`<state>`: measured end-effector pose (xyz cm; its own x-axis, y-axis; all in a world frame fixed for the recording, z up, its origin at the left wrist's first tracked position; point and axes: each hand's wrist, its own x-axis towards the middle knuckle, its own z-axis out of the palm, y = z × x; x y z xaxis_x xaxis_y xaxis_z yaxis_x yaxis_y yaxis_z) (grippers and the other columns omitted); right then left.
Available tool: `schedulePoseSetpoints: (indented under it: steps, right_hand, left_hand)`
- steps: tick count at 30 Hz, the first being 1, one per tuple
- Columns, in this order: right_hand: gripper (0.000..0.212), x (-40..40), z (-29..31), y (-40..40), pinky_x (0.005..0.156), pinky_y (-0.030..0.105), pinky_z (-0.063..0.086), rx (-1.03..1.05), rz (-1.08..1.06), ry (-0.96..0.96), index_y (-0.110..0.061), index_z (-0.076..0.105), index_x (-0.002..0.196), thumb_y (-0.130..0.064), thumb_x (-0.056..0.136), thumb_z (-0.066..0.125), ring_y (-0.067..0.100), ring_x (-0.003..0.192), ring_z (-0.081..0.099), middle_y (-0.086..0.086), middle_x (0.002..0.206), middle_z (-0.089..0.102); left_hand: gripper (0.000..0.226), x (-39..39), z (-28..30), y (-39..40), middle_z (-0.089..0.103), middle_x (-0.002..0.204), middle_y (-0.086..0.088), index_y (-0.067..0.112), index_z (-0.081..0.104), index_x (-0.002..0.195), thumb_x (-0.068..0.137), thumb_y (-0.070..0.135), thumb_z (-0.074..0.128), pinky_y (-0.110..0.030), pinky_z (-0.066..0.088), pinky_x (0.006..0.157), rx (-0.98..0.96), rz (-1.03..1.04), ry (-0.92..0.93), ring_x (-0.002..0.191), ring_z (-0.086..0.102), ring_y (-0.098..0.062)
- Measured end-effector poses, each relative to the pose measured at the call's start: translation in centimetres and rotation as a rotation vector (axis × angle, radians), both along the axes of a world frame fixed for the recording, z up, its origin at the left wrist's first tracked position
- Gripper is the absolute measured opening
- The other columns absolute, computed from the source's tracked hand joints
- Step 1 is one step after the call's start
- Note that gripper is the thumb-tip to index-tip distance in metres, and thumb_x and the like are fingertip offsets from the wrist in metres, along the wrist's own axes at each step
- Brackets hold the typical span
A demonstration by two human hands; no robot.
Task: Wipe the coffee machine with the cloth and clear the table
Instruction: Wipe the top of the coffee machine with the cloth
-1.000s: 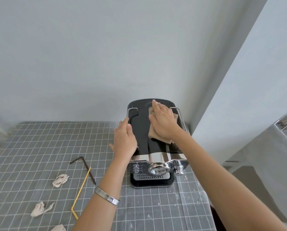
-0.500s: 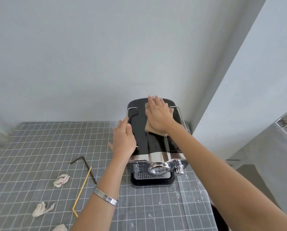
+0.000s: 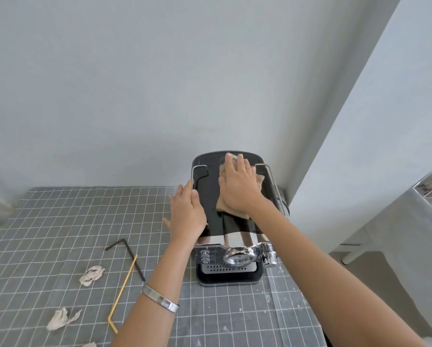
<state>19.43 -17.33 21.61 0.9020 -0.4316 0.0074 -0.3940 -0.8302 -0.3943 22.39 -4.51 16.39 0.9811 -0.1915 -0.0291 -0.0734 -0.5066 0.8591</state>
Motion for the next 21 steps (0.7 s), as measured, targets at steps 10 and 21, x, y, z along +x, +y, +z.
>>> schedulePoseSetpoints:
  steps: [10,21]
  right_hand:
    - [0.041,-7.8,2.6,1.3,0.093,0.039,0.038,0.268,0.05,-0.157,-0.016,0.034,0.141,-0.013,0.1,0.031,0.034,0.117,0.05,0.015,0.121,0.054]
    - [0.041,-7.0,4.6,-4.2,0.09,0.019,0.034,0.104,-0.127,-0.504,-0.012,0.054,0.131,-0.001,0.094,0.038,0.025,0.113,0.06,0.004,0.145,0.051]
  left_hand:
    - [0.067,-0.1,0.2,-0.2,0.047,0.145,-0.007,0.035,0.046,0.136,0.083,0.056,0.008,-0.065,0.029,0.109,-0.028,0.001,-0.02,0.141,0.033,-0.032]
    - [0.056,-0.3,0.6,-0.2,0.037,0.155,-0.004,0.034,0.041,0.142,0.094,0.043,0.014,-0.065,0.02,0.114,-0.007,-0.005,0.008,0.15,0.019,-0.029]
